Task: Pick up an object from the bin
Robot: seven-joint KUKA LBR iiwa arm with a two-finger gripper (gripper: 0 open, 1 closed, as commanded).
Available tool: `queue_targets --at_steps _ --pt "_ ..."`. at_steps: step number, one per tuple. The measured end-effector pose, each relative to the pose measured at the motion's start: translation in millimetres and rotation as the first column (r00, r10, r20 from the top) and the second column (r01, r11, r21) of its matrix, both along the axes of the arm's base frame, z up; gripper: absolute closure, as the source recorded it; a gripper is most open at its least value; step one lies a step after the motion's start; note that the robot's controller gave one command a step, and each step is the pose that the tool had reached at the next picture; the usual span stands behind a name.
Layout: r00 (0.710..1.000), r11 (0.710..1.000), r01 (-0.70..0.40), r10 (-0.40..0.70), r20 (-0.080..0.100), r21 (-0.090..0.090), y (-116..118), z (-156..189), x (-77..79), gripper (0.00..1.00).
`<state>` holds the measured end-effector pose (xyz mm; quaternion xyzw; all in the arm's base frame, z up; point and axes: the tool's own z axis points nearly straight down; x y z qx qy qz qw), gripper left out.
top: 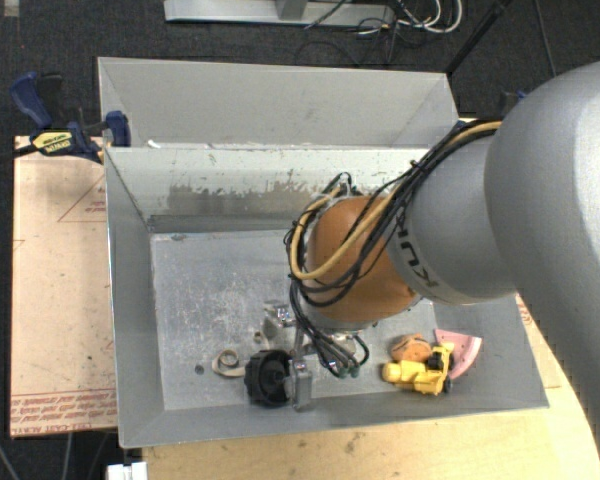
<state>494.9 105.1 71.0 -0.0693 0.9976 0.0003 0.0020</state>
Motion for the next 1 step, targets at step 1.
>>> queue_targets --at_steps 1 --pt "1.000 1.000 0.001 -0.001 0.001 0.003 36.9 0.8 24.4 1.00"
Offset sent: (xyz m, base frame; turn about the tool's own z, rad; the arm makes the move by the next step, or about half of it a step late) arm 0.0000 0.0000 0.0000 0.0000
